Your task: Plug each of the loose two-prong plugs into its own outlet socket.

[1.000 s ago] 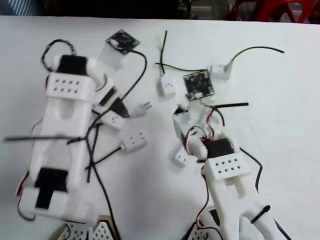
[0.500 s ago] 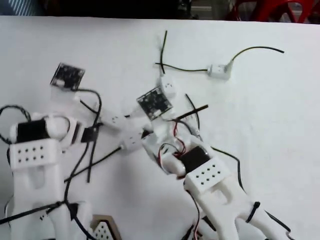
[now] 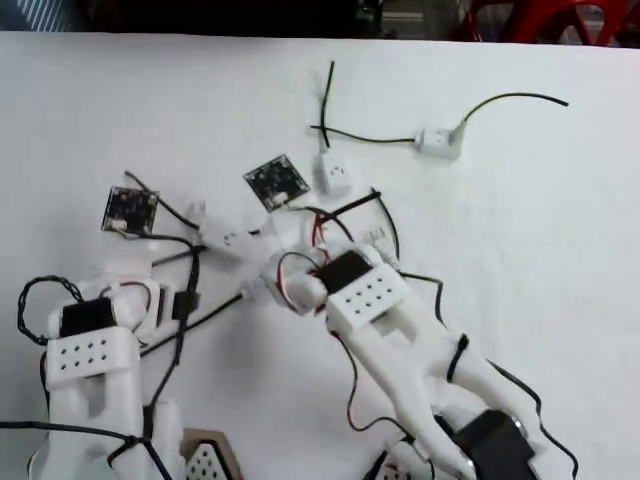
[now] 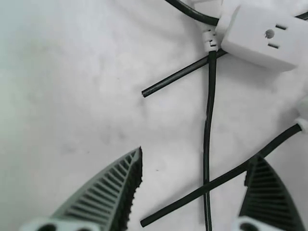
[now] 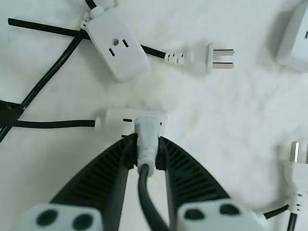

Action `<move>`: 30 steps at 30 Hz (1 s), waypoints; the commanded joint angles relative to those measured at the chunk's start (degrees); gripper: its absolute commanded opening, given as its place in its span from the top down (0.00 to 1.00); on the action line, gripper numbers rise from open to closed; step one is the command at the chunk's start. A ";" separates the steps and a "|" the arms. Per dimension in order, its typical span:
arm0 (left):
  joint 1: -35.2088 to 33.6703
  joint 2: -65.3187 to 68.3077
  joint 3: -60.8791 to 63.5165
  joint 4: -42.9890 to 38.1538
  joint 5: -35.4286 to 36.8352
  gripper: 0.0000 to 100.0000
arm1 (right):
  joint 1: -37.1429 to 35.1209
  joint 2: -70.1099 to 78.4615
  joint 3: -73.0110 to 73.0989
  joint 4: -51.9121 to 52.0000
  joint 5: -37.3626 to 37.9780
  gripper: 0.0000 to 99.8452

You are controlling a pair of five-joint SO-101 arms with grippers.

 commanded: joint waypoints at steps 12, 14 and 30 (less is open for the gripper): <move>-1.27 -1.63 0.79 -2.29 0.26 0.67 | 2.07 8.22 -3.52 -2.95 -0.44 0.98; -2.24 -1.63 0.79 -2.29 0.26 0.67 | 1.98 8.40 -3.52 -2.68 -0.44 0.98; -3.74 -1.63 0.88 -2.37 0.44 0.67 | -0.92 23.25 -19.96 11.65 -0.35 0.98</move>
